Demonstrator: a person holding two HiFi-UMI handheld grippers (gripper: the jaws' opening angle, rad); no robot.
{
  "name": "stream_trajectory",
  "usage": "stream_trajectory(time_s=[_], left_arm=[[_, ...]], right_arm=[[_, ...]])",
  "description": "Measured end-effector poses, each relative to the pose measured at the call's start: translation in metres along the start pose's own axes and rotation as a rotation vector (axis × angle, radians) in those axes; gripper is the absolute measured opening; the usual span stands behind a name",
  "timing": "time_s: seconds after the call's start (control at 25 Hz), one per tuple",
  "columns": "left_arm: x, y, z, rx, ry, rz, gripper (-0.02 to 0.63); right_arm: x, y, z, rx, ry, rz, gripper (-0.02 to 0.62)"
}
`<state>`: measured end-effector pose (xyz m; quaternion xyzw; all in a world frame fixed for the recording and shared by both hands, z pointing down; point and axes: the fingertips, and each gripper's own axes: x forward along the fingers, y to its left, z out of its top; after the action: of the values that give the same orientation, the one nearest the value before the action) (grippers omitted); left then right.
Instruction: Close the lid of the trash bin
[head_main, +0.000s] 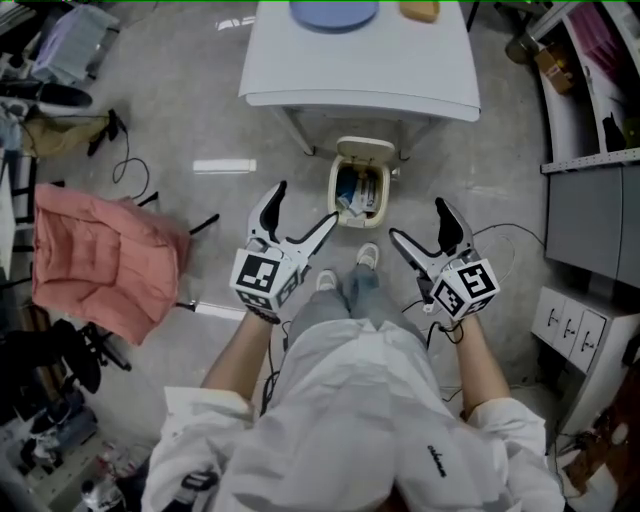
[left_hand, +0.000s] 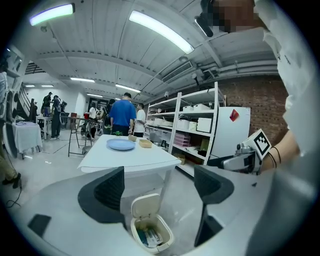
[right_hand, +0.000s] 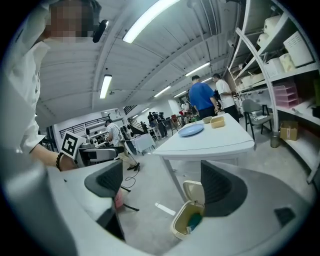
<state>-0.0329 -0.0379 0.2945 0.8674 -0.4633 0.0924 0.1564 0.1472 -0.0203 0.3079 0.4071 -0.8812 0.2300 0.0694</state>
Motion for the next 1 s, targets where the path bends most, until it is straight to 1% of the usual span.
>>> stream_trajectory(time_s=[0.24,0.48,0.68,0.88,1.0], left_arm=[[0.042,-0.004,-0.011,0.003,0.009,0.010,0.442],[0.081,0.003,-0.036,0.039,0.042,-0.034,0.442],[0.111,0.019,-0.067,0.063,0.070,-0.078,0.442],[0.135,0.043,-0.105,0.076,0.097,-0.111,0.442],[0.145,0.055,-0.127,0.104,0.115,-0.133,0.440]], right_arm=[[0.029,-0.035,-0.009,-0.003,0.035,0.040,0.502],[0.068,-0.059,-0.038,-0.045,0.096,0.071,0.495],[0.098,-0.083,-0.063,-0.064,0.127,0.074,0.491],[0.131,-0.098,-0.098,-0.153,0.180,0.085,0.485],[0.145,-0.103,-0.115,-0.168,0.191,0.097,0.484]])
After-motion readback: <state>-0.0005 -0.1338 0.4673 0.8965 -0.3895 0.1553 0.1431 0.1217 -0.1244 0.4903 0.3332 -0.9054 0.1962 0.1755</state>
